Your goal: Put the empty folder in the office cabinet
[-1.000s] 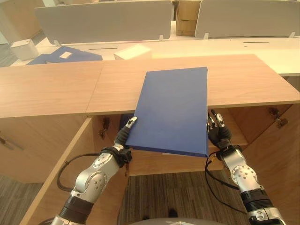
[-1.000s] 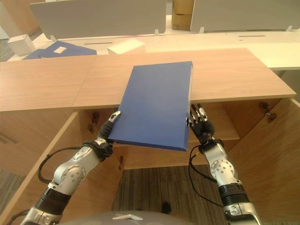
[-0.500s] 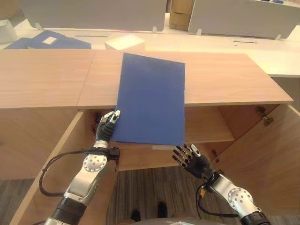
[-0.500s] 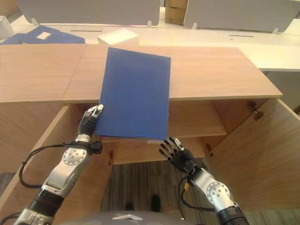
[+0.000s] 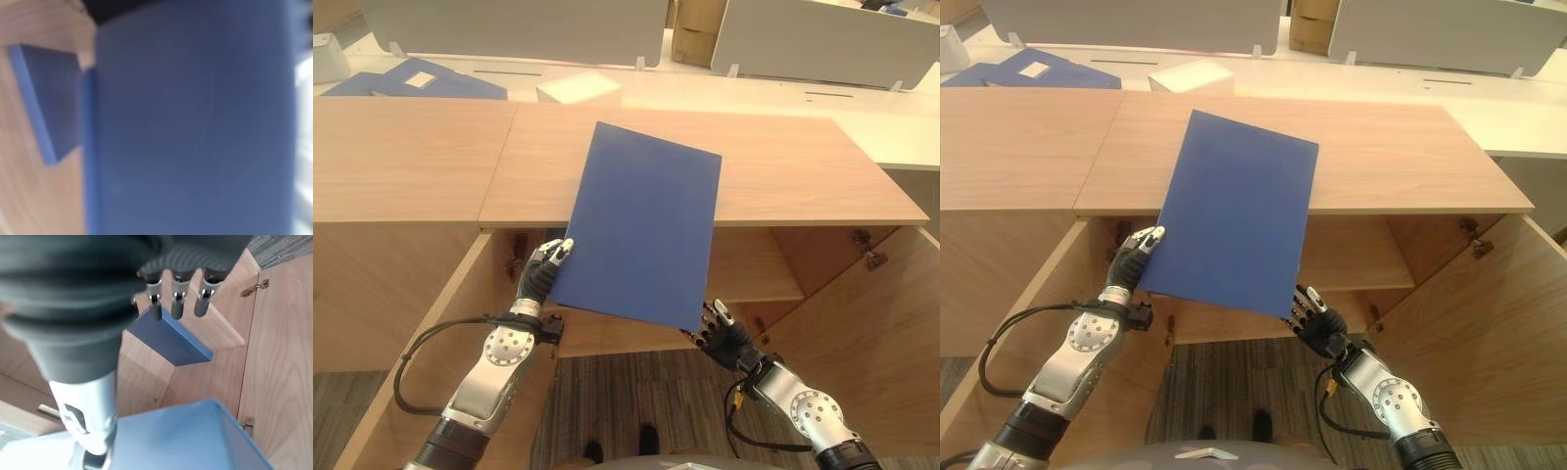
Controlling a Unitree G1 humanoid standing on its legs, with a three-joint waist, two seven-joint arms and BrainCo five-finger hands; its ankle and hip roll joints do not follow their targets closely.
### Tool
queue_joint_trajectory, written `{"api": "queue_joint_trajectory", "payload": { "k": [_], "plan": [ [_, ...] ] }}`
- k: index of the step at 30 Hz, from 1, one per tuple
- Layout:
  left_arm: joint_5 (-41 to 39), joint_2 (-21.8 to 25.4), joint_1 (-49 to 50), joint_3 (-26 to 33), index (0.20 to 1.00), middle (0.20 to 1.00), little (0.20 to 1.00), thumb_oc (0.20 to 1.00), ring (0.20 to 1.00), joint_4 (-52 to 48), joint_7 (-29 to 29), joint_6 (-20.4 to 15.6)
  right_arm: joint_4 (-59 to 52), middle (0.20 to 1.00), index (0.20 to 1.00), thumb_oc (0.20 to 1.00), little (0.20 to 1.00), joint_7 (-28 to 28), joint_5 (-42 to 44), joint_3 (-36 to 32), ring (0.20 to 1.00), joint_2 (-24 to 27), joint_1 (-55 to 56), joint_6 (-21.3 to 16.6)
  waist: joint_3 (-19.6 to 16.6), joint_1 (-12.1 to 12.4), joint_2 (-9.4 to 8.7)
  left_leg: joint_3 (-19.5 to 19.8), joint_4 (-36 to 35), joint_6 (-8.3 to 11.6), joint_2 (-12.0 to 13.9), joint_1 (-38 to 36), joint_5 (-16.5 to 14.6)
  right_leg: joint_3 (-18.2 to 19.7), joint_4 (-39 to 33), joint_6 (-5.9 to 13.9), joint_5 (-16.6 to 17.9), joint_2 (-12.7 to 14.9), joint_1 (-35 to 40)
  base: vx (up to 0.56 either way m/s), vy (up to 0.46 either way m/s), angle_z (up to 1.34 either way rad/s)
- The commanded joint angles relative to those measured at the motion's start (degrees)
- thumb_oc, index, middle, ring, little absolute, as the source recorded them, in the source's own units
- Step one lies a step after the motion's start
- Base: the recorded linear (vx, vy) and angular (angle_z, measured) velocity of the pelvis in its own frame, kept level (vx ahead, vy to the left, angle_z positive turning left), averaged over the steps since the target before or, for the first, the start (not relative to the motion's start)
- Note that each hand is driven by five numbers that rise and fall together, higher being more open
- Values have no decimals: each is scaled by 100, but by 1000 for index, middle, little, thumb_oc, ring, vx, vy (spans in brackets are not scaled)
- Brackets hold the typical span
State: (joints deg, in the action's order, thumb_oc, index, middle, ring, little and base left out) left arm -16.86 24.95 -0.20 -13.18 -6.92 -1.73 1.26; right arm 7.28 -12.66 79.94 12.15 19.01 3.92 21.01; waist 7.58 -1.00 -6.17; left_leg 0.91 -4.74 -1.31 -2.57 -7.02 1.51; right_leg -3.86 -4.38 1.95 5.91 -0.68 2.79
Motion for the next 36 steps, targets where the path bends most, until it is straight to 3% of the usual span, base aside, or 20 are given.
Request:
{"api": "queue_joint_trajectory", "payload": {
  "k": [1, 5, 12, 13, 16, 18, 21, 26, 28, 29, 31, 36],
  "plan": [
    [216, 334, -182, -5, 200, 200, 200, 200, 200, -288, -294, -396, 158, 1000, 1000, 1000, 1000, 292, 6, -512, 1000, 364, -794, -419, -143, 119, 3, 4, -26, -148, -90, 49, -175, 137, 83, 618, 356, 281, -23, 22, -54, -5],
    [187, 434, -218, -105, 200, 200, 200, 200, 200, -373, -434, -336, 482, 1000, 1000, 1000, 1000, 409, 35, -765, 1000, 680, -1226, -325, -117, 215, -27, 36, -26, -155, -84, 24, -205, 82, 88, 625, 365, 289, -3, 22, -39, -2],
    [157, 607, -242, -345, 200, 200, 200, 200, 200, -495, -580, -359, 444, 1000, 1000, 1000, 1000, 105, -49, -688, 1000, 962, -1706, 268, -69, 342, -63, 74, -26, -172, -83, -2, -229, -5, 99, 647, 378, 304, 12, 26, -23, 3],
    [146, 650, -209, -419, 200, 200, 200, 200, 200, -491, -581, -418, 274, 1000, 1000, 1000, 1000, -67, -32, -497, 1000, 939, -1819, 608, -70, 372, -72, 66, -26, -176, -83, -11, -222, -14, 89, 641, 373, 299, 36, 33, -4, 6],
    [125, 665, -195, -480, 200, 200, 200, 200, 200, -475, -534, -468, 21, 1000, 1000, 1000, 1000, -107, 112, -228, 1000, 877, -1874, 926, -73, 384, -73, 52, -26, -175, -82, -9, -211, -19, 83, 635, 370, 300, 42, 33, 7, 7],
    [109, 667, -161, -549, 200, 200, 200, 200, 200, -464, -436, -548, -437, 1000, 1000, 1000, 1000, -124, 432, 229, 1000, 743, -1808, 1458, -85, 402, -62, 33, -26, -178, -81, -8, -192, -18, 80, 626, 367, 293, 49, 50, 24, 5],
    [92, 662, -158, -638, 200, 200, 200, 200, 200, -471, -269, -638, -857, 1000, 1000, 1000, 1000, -49, 660, 759, 1000, 599, -1671, 1797, -76, 424, -52, 24, -26, -187, -82, 1, -173, -12, 84, 623, 362, 288, 48, 14, 8, 1],
    [42, 660, -159, -748, 200, 200, 200, 200, 200, -526, -109, -756, -1239, 1000, 1000, 1000, 1000, -50, 748, 1430, 1000, 474, -1547, 1753, -52, 482, -47, 39, -26, -194, -83, 39, -148, -23, 69, 615, 341, 294, 64, 0, 0, 0],
    [7, 668, -196, -817, 200, 200, 200, 200, 200, -552, -61, -757, -1367, 1000, 1000, 1000, 1000, -64, 761, 1693, 1000, 463, -1619, 1542, -48, 515, -51, 51, -26, -191, -89, 65, -130, -41, 55, 609, 329, 294, 81, 0, 0, 0],
    [-9, 681, -215, -843, 200, 200, 200, 200, 200, -554, -52, -751, -1392, 589, 589, 589, 589, -16, 867, 1752, 589, 488, -1668, 1458, -52, 525, -52, 58, -26, -192, -92, 71, -127, -47, 50, 605, 323, 293, 86, 0, 0, 0],
    [-23, 693, -226, -875, 200, 200, 200, 200, 200, -577, -51, -725, -1362, 200, 200, 200, 200, 3, 904, 1828, 200, 490, -1743, 1280, -64, 546, -53, 67, -26, -185, -93, 79, -120, -64, 39, 600, 312, 296, 107, 0, 0, 0],
    [-58, 726, -225, -919, 200, 200, 200, 200, 200, -613, -70, -661, -1234, 200, 200, 200, 200, 101, 1013, 1851, 200, 509, -1817, 1043, -93, 562, -44, 74, -26, -180, -93, 74, -122, -89, 39, 587, 284, 299, 132, 0, 0, 0]
  ]
}}
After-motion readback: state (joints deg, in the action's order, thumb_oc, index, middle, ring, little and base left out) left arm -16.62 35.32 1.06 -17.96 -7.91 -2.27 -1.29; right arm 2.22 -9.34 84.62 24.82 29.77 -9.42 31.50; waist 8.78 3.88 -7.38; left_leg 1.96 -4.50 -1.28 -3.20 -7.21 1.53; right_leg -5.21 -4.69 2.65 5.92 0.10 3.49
